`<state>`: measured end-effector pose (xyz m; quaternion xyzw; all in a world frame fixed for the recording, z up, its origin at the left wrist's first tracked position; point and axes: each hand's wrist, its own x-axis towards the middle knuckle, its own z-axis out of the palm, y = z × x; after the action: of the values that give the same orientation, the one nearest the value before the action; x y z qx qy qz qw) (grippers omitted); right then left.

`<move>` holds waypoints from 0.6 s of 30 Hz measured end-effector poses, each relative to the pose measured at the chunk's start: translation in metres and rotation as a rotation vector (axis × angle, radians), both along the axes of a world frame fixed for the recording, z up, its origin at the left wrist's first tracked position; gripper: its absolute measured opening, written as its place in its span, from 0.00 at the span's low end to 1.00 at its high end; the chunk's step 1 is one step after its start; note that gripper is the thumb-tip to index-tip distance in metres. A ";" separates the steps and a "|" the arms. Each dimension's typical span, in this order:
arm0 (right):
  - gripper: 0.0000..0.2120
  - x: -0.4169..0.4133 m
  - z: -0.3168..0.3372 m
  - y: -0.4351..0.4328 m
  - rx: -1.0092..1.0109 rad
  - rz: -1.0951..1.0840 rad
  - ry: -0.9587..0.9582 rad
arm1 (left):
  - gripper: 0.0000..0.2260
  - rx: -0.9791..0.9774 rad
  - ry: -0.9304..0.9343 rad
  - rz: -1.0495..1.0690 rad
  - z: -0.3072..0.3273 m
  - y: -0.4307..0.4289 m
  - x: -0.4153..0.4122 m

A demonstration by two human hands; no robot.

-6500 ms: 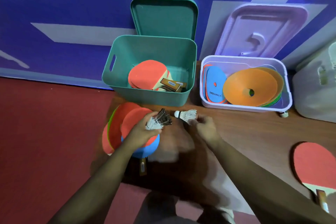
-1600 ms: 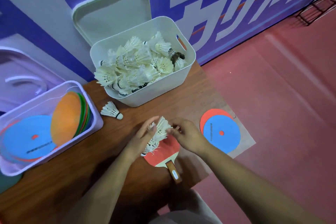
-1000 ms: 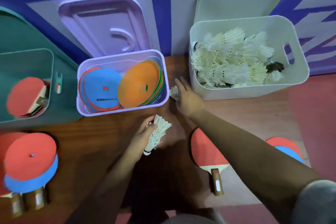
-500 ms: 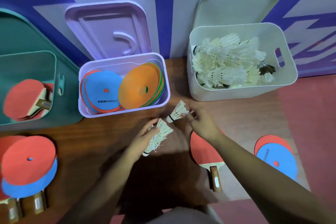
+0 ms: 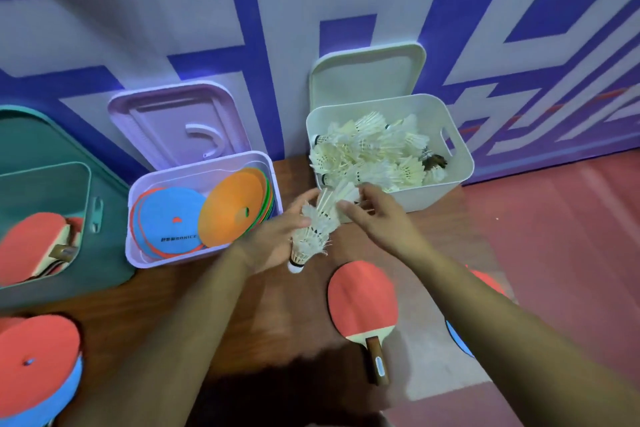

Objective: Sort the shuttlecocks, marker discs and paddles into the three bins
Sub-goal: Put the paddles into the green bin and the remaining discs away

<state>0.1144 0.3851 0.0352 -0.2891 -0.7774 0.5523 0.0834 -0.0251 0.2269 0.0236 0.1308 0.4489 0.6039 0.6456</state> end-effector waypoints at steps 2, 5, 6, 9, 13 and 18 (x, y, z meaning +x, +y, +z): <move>0.13 0.001 0.012 0.024 0.057 -0.067 0.025 | 0.40 0.022 0.080 -0.114 0.018 0.025 -0.005; 0.09 0.002 0.024 0.058 0.126 -0.178 0.068 | 0.42 -0.041 0.472 -0.262 0.036 0.069 -0.014; 0.07 0.002 0.024 0.068 0.118 -0.225 0.084 | 0.42 -0.076 0.655 -0.297 0.040 0.084 -0.017; 0.07 0.007 0.025 0.096 0.087 -0.344 0.118 | 0.43 -0.201 1.030 -0.344 0.042 0.128 -0.024; 0.08 0.014 0.010 0.132 0.157 -0.439 0.064 | 0.35 -0.147 1.385 -0.377 0.036 0.184 -0.030; 0.10 0.023 -0.014 0.159 0.199 -0.552 0.013 | 0.24 -0.018 1.756 -0.430 0.021 0.252 -0.038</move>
<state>0.1369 0.5444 0.0209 -0.4765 -0.7193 0.4315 0.2633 -0.0626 0.4794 0.0442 0.6206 0.7505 0.1498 0.1706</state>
